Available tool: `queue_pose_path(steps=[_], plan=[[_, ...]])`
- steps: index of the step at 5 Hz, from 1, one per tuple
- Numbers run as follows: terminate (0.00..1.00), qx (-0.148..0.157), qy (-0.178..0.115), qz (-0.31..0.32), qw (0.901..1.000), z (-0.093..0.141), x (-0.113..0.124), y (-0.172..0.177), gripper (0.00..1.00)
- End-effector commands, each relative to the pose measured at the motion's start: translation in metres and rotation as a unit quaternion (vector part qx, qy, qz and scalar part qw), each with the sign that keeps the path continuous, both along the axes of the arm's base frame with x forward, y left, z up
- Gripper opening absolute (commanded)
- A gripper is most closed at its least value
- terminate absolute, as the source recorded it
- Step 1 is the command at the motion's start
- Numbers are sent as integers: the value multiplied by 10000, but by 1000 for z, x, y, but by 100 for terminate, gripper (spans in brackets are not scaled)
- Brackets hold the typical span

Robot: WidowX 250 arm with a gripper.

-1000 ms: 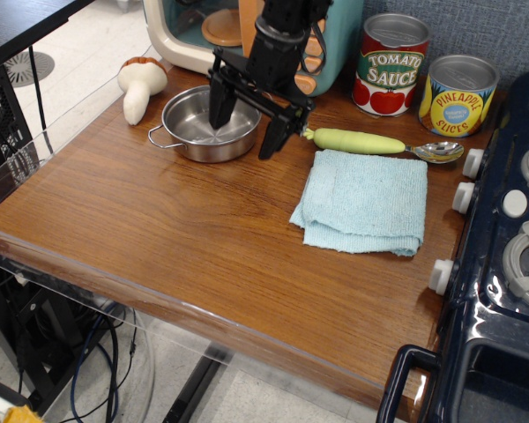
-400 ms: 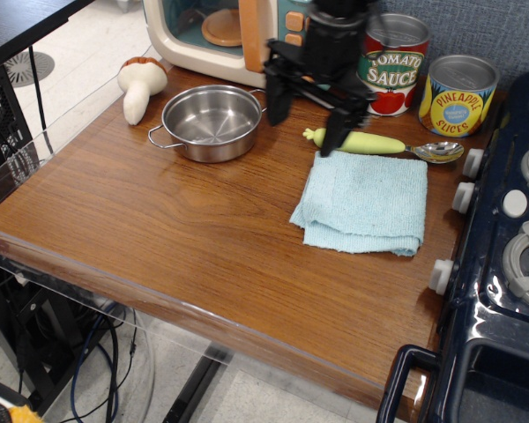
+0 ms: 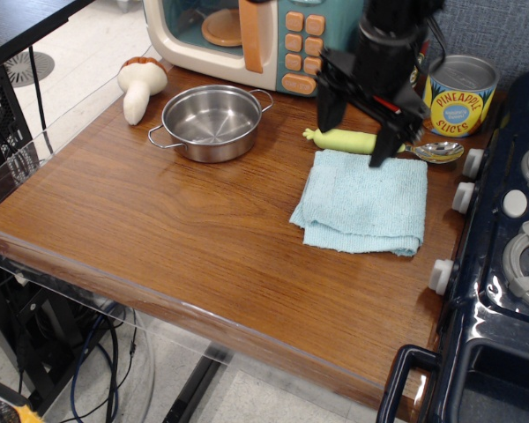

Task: Move the blue towel from in front of the yellow spoon to in front of the silver pot.

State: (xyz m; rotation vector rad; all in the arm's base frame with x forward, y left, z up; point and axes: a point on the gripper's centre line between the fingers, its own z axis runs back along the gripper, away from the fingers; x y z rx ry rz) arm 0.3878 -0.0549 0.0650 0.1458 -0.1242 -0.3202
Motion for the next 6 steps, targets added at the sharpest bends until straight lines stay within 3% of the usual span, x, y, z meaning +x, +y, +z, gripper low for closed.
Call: queue_pose_path(steps=[1, 3, 6], plan=[[0, -319, -452, -208, 9983, -9, 1, -12, 100], [0, -730, -203, -425, 9962, -32, 7, -22, 100], [0, -572, -71, -460, 9973, -49, -20, 0, 100]])
